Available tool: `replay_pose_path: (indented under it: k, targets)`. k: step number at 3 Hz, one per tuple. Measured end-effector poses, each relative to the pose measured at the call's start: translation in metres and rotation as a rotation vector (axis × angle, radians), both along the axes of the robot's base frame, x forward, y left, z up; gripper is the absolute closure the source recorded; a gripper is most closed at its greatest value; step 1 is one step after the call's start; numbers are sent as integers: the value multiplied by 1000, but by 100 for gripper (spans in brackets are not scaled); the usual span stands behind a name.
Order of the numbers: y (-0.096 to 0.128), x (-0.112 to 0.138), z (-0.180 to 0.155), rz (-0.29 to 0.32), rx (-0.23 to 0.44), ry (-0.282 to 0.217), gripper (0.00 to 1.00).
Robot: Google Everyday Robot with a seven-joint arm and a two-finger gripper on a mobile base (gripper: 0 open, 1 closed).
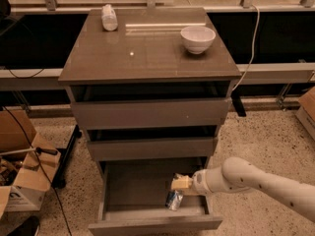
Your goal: Pick redbull can from bottom drawer and place on counter
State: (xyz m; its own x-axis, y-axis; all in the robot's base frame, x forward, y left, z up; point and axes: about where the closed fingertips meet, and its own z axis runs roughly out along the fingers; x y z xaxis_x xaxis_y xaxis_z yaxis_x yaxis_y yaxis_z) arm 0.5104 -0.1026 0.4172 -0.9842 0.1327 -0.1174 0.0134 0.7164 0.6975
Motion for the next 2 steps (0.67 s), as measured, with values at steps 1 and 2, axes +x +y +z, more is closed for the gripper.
replay_pose_path:
  k: [1, 2]
  targets:
    - [-23, -20, 94, 50, -26, -171, 100]
    - [-44, -1, 192, 78, -95, -316, 100]
